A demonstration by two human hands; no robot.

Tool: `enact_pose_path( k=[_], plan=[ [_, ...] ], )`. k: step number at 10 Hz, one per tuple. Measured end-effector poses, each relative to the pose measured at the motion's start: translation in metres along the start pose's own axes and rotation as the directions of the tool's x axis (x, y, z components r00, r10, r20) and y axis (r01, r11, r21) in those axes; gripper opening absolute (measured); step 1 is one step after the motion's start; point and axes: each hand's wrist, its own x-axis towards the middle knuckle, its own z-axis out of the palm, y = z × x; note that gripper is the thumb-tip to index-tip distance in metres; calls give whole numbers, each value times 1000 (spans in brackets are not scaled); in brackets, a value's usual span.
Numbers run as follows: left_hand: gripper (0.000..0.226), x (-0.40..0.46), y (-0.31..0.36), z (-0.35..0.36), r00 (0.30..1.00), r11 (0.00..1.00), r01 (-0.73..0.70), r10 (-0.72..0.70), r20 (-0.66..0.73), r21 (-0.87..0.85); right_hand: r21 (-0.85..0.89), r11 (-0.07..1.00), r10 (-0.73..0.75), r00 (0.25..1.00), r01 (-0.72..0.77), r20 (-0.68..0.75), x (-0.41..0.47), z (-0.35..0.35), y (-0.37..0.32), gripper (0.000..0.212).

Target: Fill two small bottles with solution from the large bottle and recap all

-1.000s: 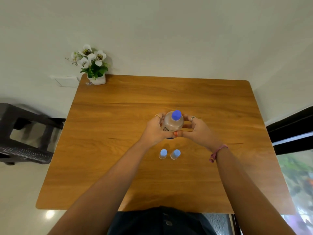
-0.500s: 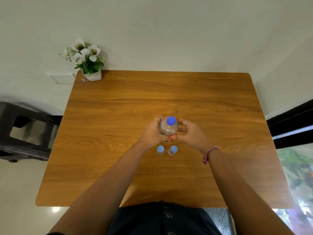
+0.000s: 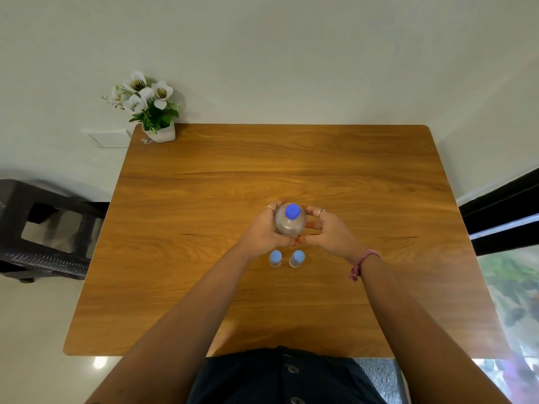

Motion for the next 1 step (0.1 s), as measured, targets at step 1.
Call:
enact_pose_path(
  k=[1],
  plan=[
    [104, -12, 21, -8, 995, 998, 29, -34, 89, 55, -111, 994, 20, 998, -26, -55, 0, -8, -4, 65]
  ],
)
